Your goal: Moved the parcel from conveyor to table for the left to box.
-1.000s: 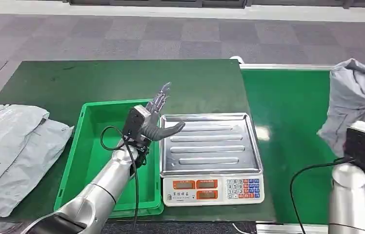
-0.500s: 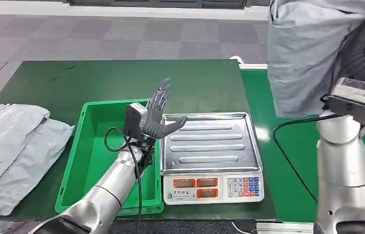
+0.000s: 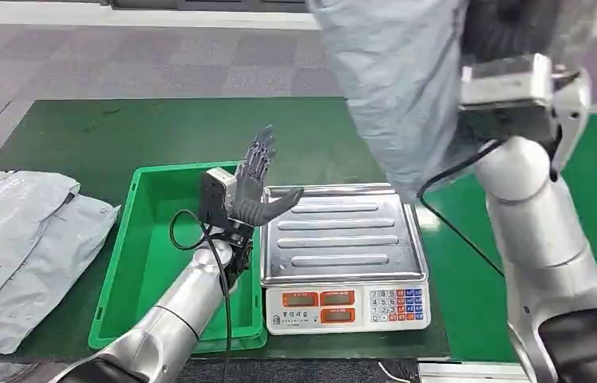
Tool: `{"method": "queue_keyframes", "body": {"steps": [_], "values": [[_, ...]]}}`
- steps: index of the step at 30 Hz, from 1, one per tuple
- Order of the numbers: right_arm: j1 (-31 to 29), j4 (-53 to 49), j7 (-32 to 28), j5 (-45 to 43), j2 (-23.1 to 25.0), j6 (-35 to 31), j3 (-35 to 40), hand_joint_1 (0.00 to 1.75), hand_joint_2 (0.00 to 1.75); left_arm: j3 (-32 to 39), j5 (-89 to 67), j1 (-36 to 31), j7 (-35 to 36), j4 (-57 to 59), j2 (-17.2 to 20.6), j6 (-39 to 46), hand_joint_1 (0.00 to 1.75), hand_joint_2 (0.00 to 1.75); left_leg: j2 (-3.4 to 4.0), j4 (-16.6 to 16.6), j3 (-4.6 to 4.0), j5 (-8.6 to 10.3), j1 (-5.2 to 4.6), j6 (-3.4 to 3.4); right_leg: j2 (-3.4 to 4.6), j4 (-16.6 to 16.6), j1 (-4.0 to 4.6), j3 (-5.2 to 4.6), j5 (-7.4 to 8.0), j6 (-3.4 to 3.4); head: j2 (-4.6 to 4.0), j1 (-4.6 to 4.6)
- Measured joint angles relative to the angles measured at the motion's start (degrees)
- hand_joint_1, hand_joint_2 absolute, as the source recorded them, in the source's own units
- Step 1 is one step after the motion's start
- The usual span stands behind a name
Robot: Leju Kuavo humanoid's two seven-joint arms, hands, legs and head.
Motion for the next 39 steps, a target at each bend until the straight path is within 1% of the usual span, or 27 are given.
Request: {"method": "queue_keyframes", "body": {"steps": [3,5,8,12,15,18,21,24,29,35,39], "values": [[-2.2,3.8,4.6,-2.2,0.7,11.3,5.1,1.75,1.75,-0.6,0.4,0.4,0.0,-0.7,0.4,0.8,0.00,1.75,-0.03,0.0,0.00,0.04,0.04,-0.04,-0.02,0.0,0.04,0.00,0.01,-0.02,0.00,-0.02],[-2.3,6.1,4.7,-2.6,0.9,12.7,7.8,1.75,1.75,-0.7,0.6,0.7,0.0,-1.0,0.7,0.9,0.00,1.75,-0.15,0.0,-0.04,0.12,0.05,-0.01,-0.13,0.0,0.04,-0.01,0.02,-0.02,0.00,-0.02],[-3.0,8.3,4.9,-2.7,1.0,13.6,9.9,1.75,1.75,-0.7,0.6,1.0,0.0,-1.3,1.2,1.0,0.00,1.75,-0.20,0.0,-0.08,0.12,0.04,-0.01,-0.14,0.0,0.03,-0.02,0.02,-0.02,0.00,-0.02],[-3.6,12.2,9.3,-1.2,0.4,22.0,13.5,1.75,1.75,-0.7,0.7,1.9,0.0,-2.1,1.8,1.6,0.00,1.75,-0.19,0.0,-0.08,0.11,0.03,0.00,-0.13,0.0,0.02,-0.01,0.02,-0.02,0.00,-0.02],[-3.7,18.1,14.2,0.3,-0.2,30.9,18.0,1.75,1.75,-0.7,0.5,2.9,0.0,-3.0,2.4,2.4,0.00,1.75,-0.22,0.0,-0.11,0.11,0.03,0.00,-0.15,0.0,0.02,-0.02,0.05,0.01,0.00,0.00],[-3.7,25.3,14.5,-0.9,-0.3,36.8,22.5,1.75,1.75,-0.7,0.3,3.6,0.0,-3.8,3.0,2.4,0.00,1.75,-0.19,0.0,-0.10,0.12,0.03,0.00,-0.13,0.0,0.02,-0.03,0.09,0.00,0.00,0.00],[-3.8,29.9,13.9,-2.9,-0.3,40.4,25.5,1.75,1.75,-0.7,0.2,3.7,0.0,-3.8,3.3,2.4,0.00,1.75,-0.20,0.0,-0.11,0.13,0.03,0.00,-0.13,0.0,0.03,-0.06,0.10,0.00,0.00,0.00],[-4.4,34.3,13.9,-5.1,0.0,45.5,28.7,1.75,1.75,-0.7,0.2,3.7,0.0,-3.8,3.4,2.4,0.00,1.75,-0.20,0.0,-0.11,0.13,0.04,0.00,-0.14,0.0,0.04,-0.06,0.09,-0.01,0.00,0.00],[-5.1,39.6,13.9,-5.9,1.1,45.8,32.6,1.75,1.75,-0.7,0.2,3.7,0.0,-3.8,3.4,2.4,0.00,1.75,-0.18,0.0,-0.11,0.13,0.03,0.00,-0.12,0.0,0.03,-0.07,0.09,-0.01,0.00,0.00],[-6.0,42.3,13.9,-6.2,1.7,45.9,34.1,1.75,1.75,-0.7,0.2,3.7,0.0,-3.8,3.4,2.4,0.00,1.75,-0.18,0.0,-0.11,0.13,0.03,0.00,-0.12,0.0,0.03,-0.07,0.10,0.00,0.00,0.00],[-7.1,44.3,14.0,-4.9,2.3,47.9,36.6,1.75,1.75,-0.7,0.2,3.7,0.0,-3.8,3.5,2.4,0.00,1.75,-0.17,0.0,-0.11,0.13,0.03,0.00,-0.12,0.0,0.03,-0.06,0.10,0.00,0.00,0.00]]}}
